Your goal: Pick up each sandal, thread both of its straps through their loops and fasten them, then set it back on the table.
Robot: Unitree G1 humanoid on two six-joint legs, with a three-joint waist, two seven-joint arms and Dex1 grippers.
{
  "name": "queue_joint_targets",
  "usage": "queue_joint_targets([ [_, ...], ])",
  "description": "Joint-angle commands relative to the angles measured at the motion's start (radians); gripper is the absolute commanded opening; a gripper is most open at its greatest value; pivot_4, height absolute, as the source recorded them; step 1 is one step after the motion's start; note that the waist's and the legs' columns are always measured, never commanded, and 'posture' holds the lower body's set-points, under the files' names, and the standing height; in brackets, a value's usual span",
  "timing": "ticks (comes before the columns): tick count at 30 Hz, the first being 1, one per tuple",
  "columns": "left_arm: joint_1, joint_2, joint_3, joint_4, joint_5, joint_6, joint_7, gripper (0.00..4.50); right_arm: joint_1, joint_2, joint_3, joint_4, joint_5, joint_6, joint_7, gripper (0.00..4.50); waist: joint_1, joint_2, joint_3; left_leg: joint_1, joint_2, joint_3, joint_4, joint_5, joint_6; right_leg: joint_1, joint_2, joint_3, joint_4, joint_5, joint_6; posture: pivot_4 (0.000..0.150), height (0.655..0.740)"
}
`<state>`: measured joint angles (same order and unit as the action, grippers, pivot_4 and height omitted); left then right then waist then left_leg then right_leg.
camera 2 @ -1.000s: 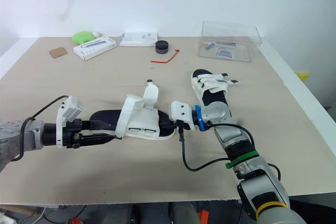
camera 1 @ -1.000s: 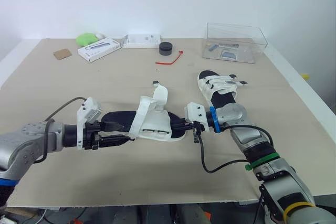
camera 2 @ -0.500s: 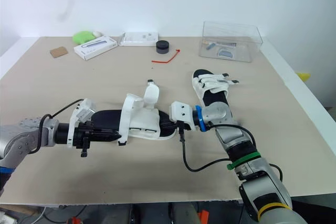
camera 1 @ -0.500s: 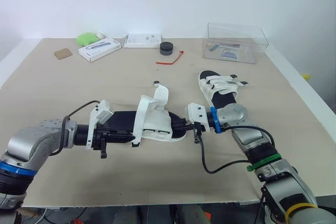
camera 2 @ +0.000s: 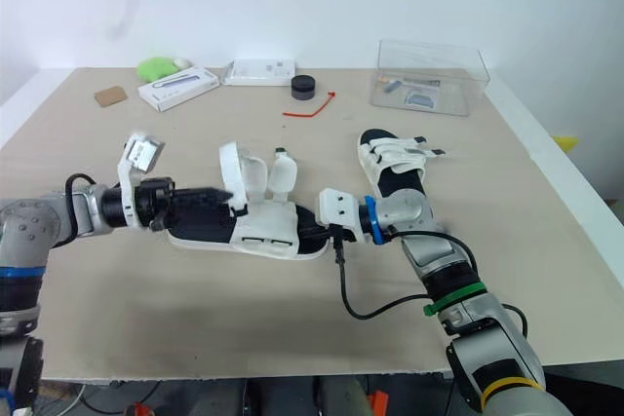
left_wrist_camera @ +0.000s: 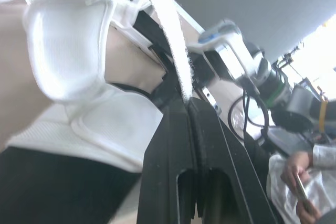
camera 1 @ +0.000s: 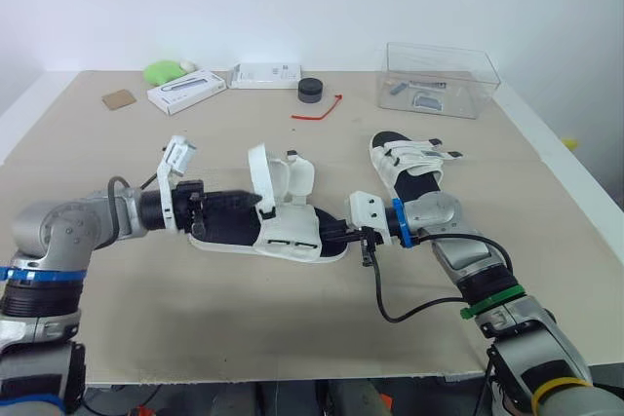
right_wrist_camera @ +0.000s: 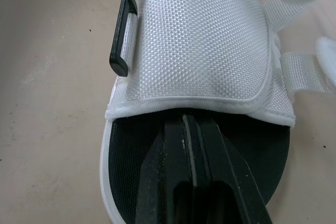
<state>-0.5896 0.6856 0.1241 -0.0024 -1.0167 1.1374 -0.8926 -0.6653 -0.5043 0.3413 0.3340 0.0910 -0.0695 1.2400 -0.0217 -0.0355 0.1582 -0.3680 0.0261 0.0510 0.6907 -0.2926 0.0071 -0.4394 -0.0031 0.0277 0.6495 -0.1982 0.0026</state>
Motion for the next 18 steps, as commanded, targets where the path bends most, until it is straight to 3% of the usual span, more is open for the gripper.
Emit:
queue_joint_targets([
  [1,-0.024,-0.018,-0.008,-0.011,0.014,0.001,0.003,0.02,0.013,-0.019,0.011,0.023,-0.046,0.010,-0.003,0.00,0.000,0.000,0.000,0.000,0.000,0.000,0.000,0.000,0.000,0.000,0.000,0.000,0.000,0.000,0.000,0.150,0.7400],
  [18,-0.034,0.018,-0.141,0.046,0.142,-0.018,-0.167,0.02,0.048,-0.032,0.010,-0.021,-0.044,0.027,-0.025,0.00,0.000,0.000,0.000,0.000,-0.001,0.000,0.000,0.000,-0.001,0.000,0.000,0.002,0.000,0.000,0.001,0.150,0.7400],
])
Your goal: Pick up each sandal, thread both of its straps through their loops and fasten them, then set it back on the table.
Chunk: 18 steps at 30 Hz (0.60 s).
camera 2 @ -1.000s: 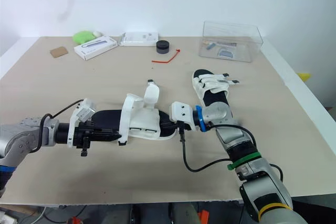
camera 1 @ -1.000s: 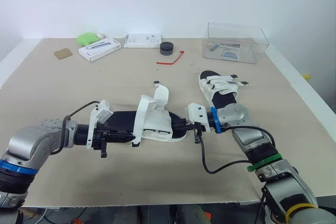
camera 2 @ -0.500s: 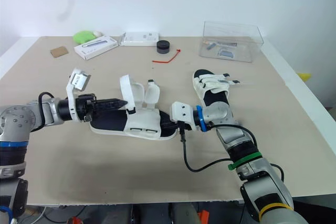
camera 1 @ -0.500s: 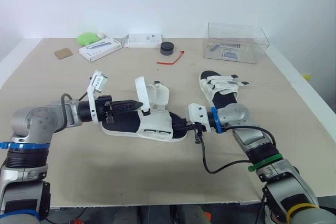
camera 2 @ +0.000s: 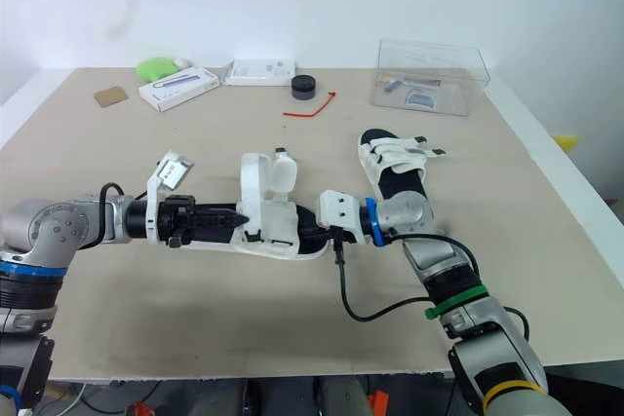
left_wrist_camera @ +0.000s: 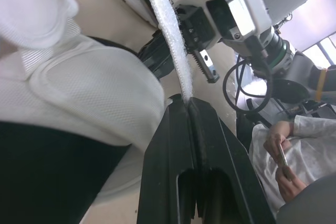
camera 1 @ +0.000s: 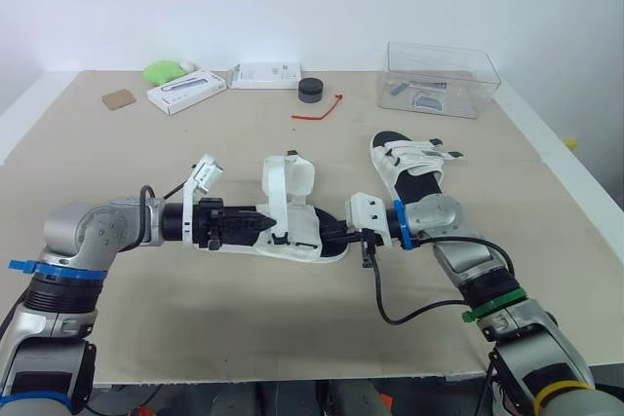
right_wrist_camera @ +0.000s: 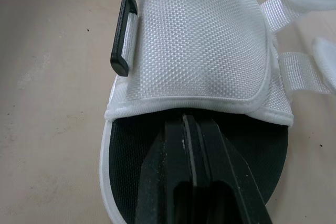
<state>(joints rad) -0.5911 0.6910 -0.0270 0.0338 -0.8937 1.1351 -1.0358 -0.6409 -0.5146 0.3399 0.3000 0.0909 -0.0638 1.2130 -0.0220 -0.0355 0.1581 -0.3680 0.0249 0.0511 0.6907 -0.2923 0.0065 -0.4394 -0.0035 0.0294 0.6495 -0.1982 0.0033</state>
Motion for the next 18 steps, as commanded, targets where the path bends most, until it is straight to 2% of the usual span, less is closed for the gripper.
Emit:
queue_joint_targets([
  [1,-0.034,0.015,0.005,0.012,0.025,-0.018,-0.033,0.02,0.024,-0.021,0.012,0.012,-0.043,0.024,0.001,0.00,0.000,0.000,0.000,0.000,0.000,0.000,0.000,0.000,0.000,0.000,0.000,0.000,0.000,0.000,0.000,0.150,0.7400],
  [13,-0.080,-0.013,0.035,0.073,0.068,-0.034,-0.046,0.02,0.023,-0.019,0.015,0.013,-0.044,0.025,0.000,0.00,0.000,0.000,0.000,0.000,0.000,0.000,0.000,0.000,0.000,0.000,0.000,0.000,0.000,0.000,0.000,0.150,0.7400],
  [18,-0.051,0.002,0.008,0.033,0.065,-0.024,-0.081,0.02,0.022,-0.021,0.015,0.014,-0.044,0.024,0.002,0.00,0.000,0.000,0.000,-0.001,0.000,0.000,0.000,0.000,0.000,0.000,0.000,0.000,0.000,0.000,0.000,0.150,0.7400],
])
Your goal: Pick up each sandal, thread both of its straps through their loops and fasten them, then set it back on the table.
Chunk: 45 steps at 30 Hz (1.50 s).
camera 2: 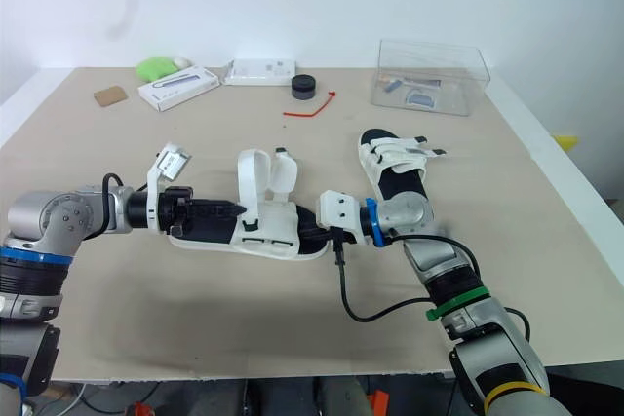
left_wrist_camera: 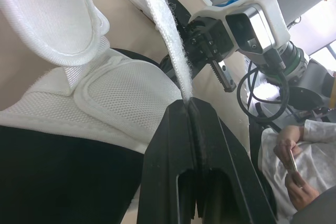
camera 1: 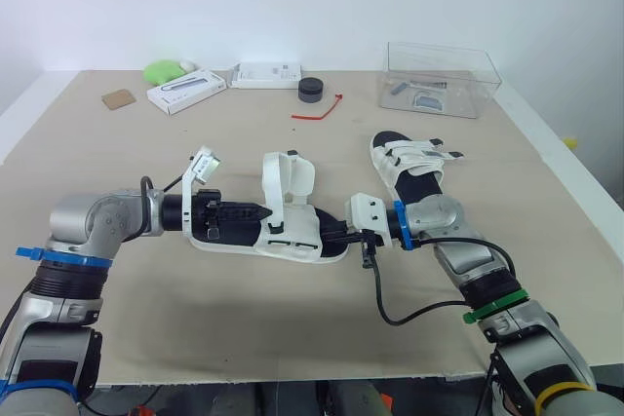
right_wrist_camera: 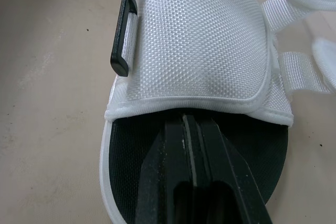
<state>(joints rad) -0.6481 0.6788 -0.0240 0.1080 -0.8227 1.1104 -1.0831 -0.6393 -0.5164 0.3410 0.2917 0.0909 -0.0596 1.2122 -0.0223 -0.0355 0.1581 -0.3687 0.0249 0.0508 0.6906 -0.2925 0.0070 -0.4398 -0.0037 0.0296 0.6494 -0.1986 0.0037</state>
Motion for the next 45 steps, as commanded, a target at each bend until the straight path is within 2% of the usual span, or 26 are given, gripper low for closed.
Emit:
queue_joint_targets([
  [1,0.014,0.018,-0.004,-0.054,-0.004,0.001,-0.041,0.02,0.020,-0.020,0.014,0.024,-0.045,0.018,0.003,0.00,0.000,0.000,0.000,0.000,0.000,0.000,0.000,0.000,0.000,0.000,0.000,0.000,0.000,0.000,0.000,0.150,0.7400],
  [15,0.045,0.024,-0.034,-0.100,0.025,0.001,-0.072,0.02,0.025,-0.025,0.015,0.016,-0.046,0.019,0.006,0.00,0.000,0.000,0.000,0.000,0.000,0.000,0.000,0.000,0.000,0.000,0.000,0.000,0.000,0.000,0.000,0.150,0.7400],
  [23,0.068,0.017,-0.087,-0.124,0.156,-0.174,-0.067,0.02,0.022,-0.022,0.017,0.022,-0.046,0.015,0.007,0.00,0.001,0.000,0.000,0.000,0.000,0.000,0.000,0.000,0.000,0.000,0.000,0.001,0.000,0.000,0.000,0.150,0.7400],
  [30,0.117,0.054,-0.116,-0.226,0.153,-0.177,-0.114,0.02,0.022,-0.017,0.020,0.027,-0.048,0.011,0.005,0.00,0.001,0.000,0.000,0.000,0.000,0.000,0.000,0.000,0.000,0.000,0.000,0.001,0.000,0.000,0.000,0.150,0.7400],
  [35,0.111,0.050,-0.095,-0.229,0.127,-0.141,-0.100,0.02,0.021,-0.018,0.021,0.030,-0.050,0.007,0.005,0.00,0.001,0.000,0.000,0.000,0.000,0.000,0.000,0.000,0.000,0.000,0.000,0.001,0.000,0.000,0.000,0.150,0.7400],
  [36,0.109,0.051,-0.095,-0.227,0.131,-0.144,-0.100,0.43,0.021,-0.018,0.021,0.031,-0.051,0.007,0.005,0.00,0.001,0.000,0.000,0.000,0.000,0.000,0.000,0.000,0.000,0.000,0.000,0.001,0.000,0.000,0.000,0.150,0.7400],
  [38,0.100,0.054,-0.092,-0.218,0.137,-0.150,-0.102,0.80,0.019,-0.018,0.022,0.034,-0.052,0.004,0.005,0.00,0.001,0.000,0.000,0.000,0.000,0.000,0.000,0.000,0.001,0.000,0.000,0.001,0.000,-0.001,0.001,0.150,0.7400],
  [41,0.085,0.056,-0.085,-0.210,0.148,-0.177,-0.106,2.08,0.019,-0.020,0.021,0.035,-0.052,0.002,0.005,0.00,0.001,0.000,0.000,0.000,0.000,0.000,0.000,0.000,0.001,0.000,0.000,0.001,0.000,0.000,0.001,0.150,0.7400],
  [45,0.001,0.015,-0.027,-0.135,0.129,-0.172,-0.058,2.08,0.019,-0.023,0.020,0.038,-0.054,-0.005,0.005,0.00,0.002,0.000,0.000,0.000,0.000,0.000,0.000,0.000,0.000,0.001,0.000,0.000,0.000,0.000,0.001,0.150,0.7400],
])
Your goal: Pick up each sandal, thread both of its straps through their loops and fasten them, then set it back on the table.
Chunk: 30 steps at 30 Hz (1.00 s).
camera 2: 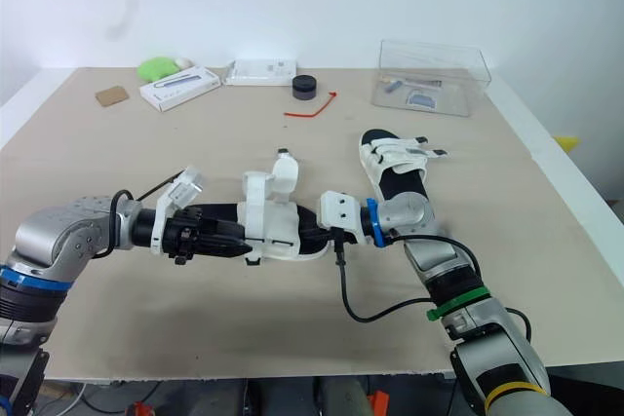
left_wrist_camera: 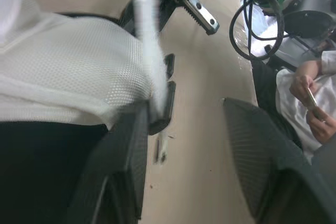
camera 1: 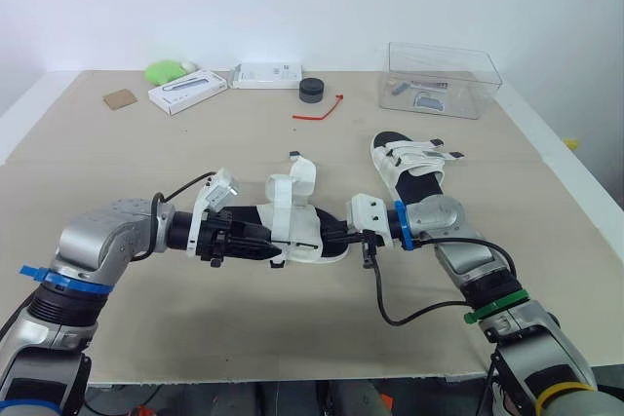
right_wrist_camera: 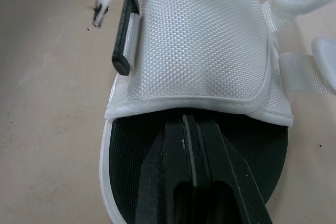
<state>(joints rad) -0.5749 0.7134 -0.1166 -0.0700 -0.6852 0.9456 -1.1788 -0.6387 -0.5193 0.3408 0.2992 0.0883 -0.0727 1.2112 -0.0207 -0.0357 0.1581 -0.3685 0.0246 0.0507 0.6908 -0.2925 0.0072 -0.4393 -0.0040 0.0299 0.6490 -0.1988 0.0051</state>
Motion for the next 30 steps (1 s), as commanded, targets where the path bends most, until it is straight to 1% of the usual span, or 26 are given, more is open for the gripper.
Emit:
queue_joint_targets([
  [1,-0.090,-0.030,0.074,0.058,-0.010,-0.008,0.048,2.08,0.018,-0.020,0.020,0.031,-0.053,0.007,0.006,0.00,0.000,0.000,0.000,0.000,0.000,0.000,0.000,0.000,0.000,0.000,0.000,-0.001,0.000,0.000,0.001,0.150,0.7400],
  [7,-0.152,-0.098,0.082,0.108,0.014,-0.041,0.102,2.08,0.015,-0.019,0.017,0.036,-0.058,0.001,0.007,0.00,0.000,0.000,0.000,0.000,0.000,0.000,0.000,0.000,0.000,0.000,0.000,-0.001,0.000,0.000,0.000,0.150,0.7400],
  [10,-0.158,-0.124,0.073,0.118,0.007,-0.038,0.092,2.08,0.016,-0.020,0.016,0.035,-0.061,0.001,0.006,0.00,-0.001,0.000,0.000,0.000,0.000,0.000,0.000,0.000,0.000,0.000,0.000,0.000,0.000,0.000,0.000,0.150,0.7400],
  [12,-0.144,-0.118,0.056,0.110,0.013,-0.044,0.069,1.57,0.017,-0.022,0.015,0.031,-0.060,0.003,0.006,0.00,-0.001,0.000,0.000,0.000,0.000,0.000,0.000,0.000,0.000,0.000,0.000,0.000,0.000,0.000,0.000,0.150,0.7400],
  [13,-0.134,-0.111,0.046,0.101,0.016,-0.046,0.056,1.20,0.018,-0.023,0.014,0.029,-0.060,0.004,0.006,0.00,-0.001,0.000,0.000,0.000,0.000,0.000,0.000,0.000,0.000,0.000,0.000,0.000,0.000,0.000,0.000,0.150,0.7400],
  [15,-0.103,-0.098,0.035,0.070,0.013,-0.041,0.038,0.23,0.024,-0.027,0.012,0.024,-0.059,0.005,0.006,0.00,-0.001,0.000,0.000,0.000,0.000,0.000,0.000,0.000,0.000,0.000,0.000,0.001,0.000,0.000,0.000,0.150,0.7400],
  [16,-0.078,-0.085,0.026,0.042,0.012,-0.039,0.026,0.05,0.028,-0.030,0.011,0.020,-0.059,0.006,0.005,0.00,-0.001,0.000,0.000,0.000,0.000,0.000,0.000,0.000,0.000,0.000,0.000,0.001,0.000,0.000,0.000,0.150,0.7400],
  [22,0.019,-0.048,0.007,-0.042,0.016,-0.044,0.009,0.05,0.036,-0.032,0.012,0.014,-0.060,0.010,0.004,0.00,0.000,0.000,0.000,-0.001,-0.001,0.000,0.000,0.000,0.000,0.000,-0.002,0.001,0.000,0.000,0.000,0.150,0.7400],
  [29,0.029,-0.030,0.031,-0.068,0.008,-0.027,0.032,0.05,0.017,-0.025,0.018,0.033,-0.061,0.004,0.012,0.00,0.000,0.000,0.000,0.000,-0.001,0.000,0.000,0.000,0.000,0.000,-0.001,0.001,0.000,0.000,0.001,0.150,0.7400],
  [30,0.027,-0.025,0.035,-0.074,0.008,-0.028,0.034,0.55,0.015,-0.024,0.018,0.037,-0.061,0.002,0.013,0.00,0.000,0.000,0.000,0.000,-0.001,0.000,0.000,0.000,0.000,0.000,-0.001,0.001,0.000,0.000,0.001,0.150,0.7400],
])
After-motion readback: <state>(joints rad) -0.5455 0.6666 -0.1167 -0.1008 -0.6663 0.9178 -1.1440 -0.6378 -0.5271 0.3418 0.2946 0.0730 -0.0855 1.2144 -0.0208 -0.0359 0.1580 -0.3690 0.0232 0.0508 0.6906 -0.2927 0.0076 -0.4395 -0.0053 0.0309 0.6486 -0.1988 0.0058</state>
